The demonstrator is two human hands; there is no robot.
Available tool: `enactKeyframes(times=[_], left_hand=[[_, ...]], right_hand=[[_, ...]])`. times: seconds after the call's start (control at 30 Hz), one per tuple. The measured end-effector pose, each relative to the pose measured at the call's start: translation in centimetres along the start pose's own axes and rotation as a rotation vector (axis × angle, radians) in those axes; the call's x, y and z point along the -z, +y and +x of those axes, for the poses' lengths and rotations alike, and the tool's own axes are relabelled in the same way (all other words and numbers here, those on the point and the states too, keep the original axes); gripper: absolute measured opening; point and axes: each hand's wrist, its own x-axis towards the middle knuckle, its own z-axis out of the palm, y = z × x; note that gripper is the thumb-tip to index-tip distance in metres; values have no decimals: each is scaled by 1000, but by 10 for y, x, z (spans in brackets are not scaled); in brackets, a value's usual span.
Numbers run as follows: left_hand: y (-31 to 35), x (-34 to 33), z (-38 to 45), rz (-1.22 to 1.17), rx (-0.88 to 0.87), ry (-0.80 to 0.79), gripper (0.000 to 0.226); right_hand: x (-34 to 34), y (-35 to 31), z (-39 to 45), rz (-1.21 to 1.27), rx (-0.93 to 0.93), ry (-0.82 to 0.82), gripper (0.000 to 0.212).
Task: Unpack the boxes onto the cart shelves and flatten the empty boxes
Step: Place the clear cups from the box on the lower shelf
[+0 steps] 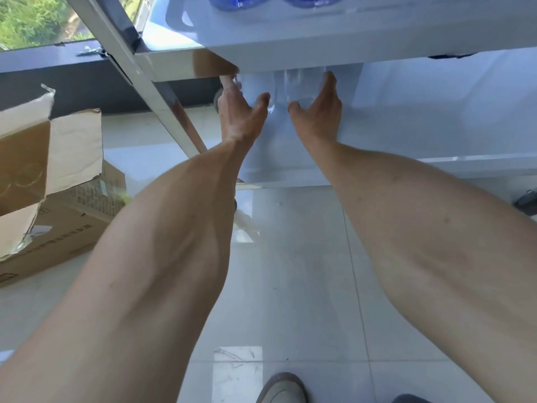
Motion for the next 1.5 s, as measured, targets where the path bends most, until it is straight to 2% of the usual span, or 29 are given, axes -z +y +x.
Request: enactKeyframes(times=[0.23, 0.4, 0.53, 0.83, 1.07, 1.23, 1.33, 1.5], left_hand=[[-11, -12, 12, -18, -28, 30, 49], [-23, -18, 3, 36, -99, 42, 59], [-28, -21, 3, 62, -74, 44, 75], [-26, -21, 14, 95, -88, 4, 56], [-21, -13, 2, 195, -18, 0, 72], [-7, 16, -37, 432, -22, -183, 72], [4, 40, -71, 510, -42, -263, 64], [32, 96, -140, 565, 75, -386, 51]], right_hand=[[-18, -6, 5, -7, -29, 40, 89], [-24, 5, 0, -167, -29, 54, 80], [-23, 6, 2, -242, -20, 72, 78], [-19, 12, 10, -280, -23, -22, 76], [-7, 5, -4, -484, -49, -42, 71], [30, 2, -39, -605, -124, -85, 68], [47, -14, -71, -573, -210, -118, 66], [99, -54, -144, -606, -292, -263, 66]])
